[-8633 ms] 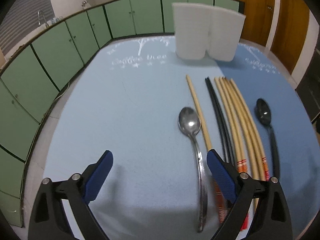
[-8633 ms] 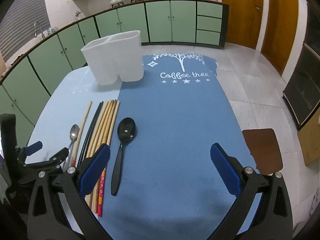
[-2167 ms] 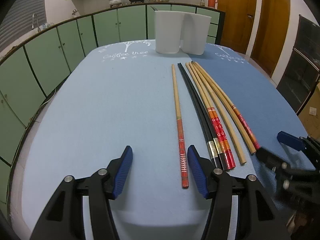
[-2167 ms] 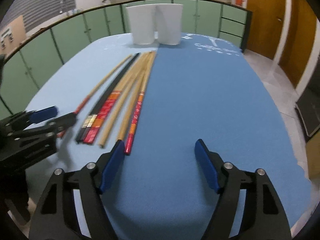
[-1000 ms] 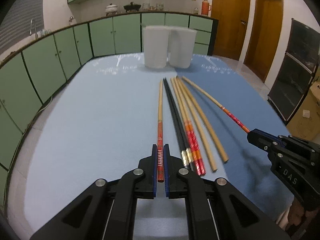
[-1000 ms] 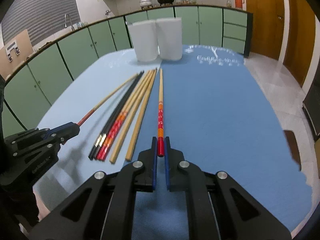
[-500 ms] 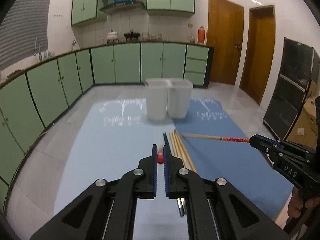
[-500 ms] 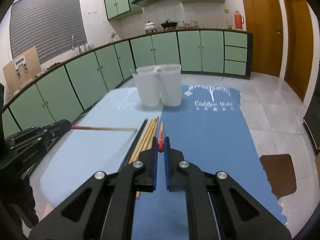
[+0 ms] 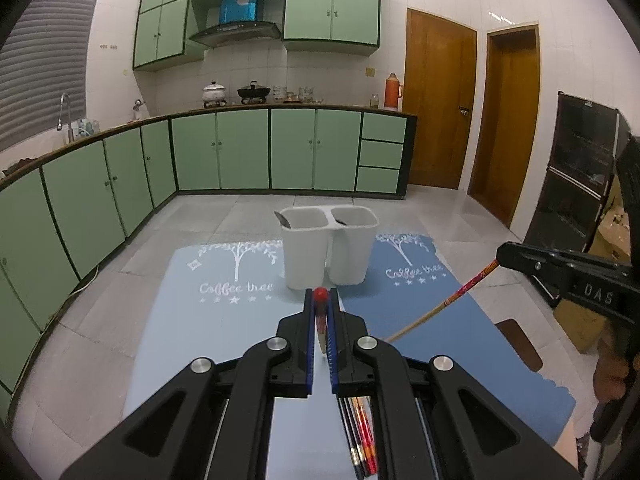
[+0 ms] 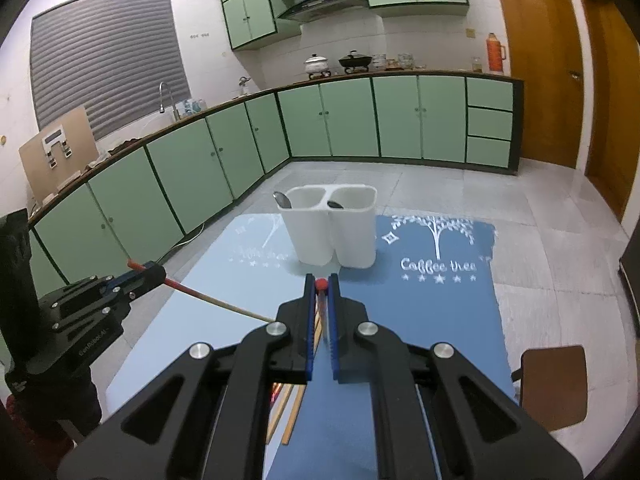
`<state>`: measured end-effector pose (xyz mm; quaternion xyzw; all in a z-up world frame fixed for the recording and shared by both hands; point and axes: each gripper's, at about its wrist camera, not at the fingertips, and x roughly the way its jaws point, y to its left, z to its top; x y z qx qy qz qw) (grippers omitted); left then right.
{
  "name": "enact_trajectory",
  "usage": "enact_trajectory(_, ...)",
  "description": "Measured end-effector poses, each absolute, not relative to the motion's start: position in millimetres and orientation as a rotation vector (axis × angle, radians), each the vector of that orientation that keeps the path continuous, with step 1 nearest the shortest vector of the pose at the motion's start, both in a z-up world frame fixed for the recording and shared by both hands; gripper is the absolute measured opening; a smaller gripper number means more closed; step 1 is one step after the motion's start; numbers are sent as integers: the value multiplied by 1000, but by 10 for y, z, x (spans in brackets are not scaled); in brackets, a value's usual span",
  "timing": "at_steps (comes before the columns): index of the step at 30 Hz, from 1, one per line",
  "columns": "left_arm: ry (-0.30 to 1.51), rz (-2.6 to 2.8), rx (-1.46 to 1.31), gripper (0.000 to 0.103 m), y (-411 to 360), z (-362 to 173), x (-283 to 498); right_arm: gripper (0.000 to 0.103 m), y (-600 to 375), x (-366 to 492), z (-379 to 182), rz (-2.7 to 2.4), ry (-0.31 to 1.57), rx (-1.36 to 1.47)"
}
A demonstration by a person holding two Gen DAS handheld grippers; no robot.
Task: Organize utensils
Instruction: 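Carry both chopsticks to the holder and drop them in, opening both tools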
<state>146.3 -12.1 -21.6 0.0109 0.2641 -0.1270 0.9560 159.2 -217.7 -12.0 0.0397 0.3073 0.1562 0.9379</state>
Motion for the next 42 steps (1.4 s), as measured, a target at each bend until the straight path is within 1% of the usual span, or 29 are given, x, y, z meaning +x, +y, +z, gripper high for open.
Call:
enact_trajectory(6, 492, -257, 22, 6, -102, -43, 1535, 5, -2195, 1761, 84, 338, 613, 58)
enact_trajectory(13, 416, -258, 38, 6, -128, 316, 1697, 5, -2249, 2062, 474, 354, 553, 47)
enact_trajectory(20, 328, -256, 67, 6, -236, 720, 2043, 5, -2319, 2507, 880, 330, 467, 59)
enact_trajectory(25, 344, -280, 61, 6, -286, 794, 2372, 5, -2358, 2856, 1093, 292, 403, 73)
enact_trajectory(28, 372, -283, 68, 6, -321, 741, 2562, 5, -2350, 3062, 1055, 272, 394, 72)
enact_trajectory(33, 420, -272, 83, 6, -406, 539, 2851, 5, -2302, 3378, 789, 253, 422, 78)
enact_trajectory(40, 492, -265, 73, 6, -488, 213, 3204, 5, -2153, 3663, 315, 243, 523, 53)
enact_trajectory(42, 511, -262, 69, 6, -486, 173, 3294, 8, -2148, 3674, 226, 251, 546, 57)
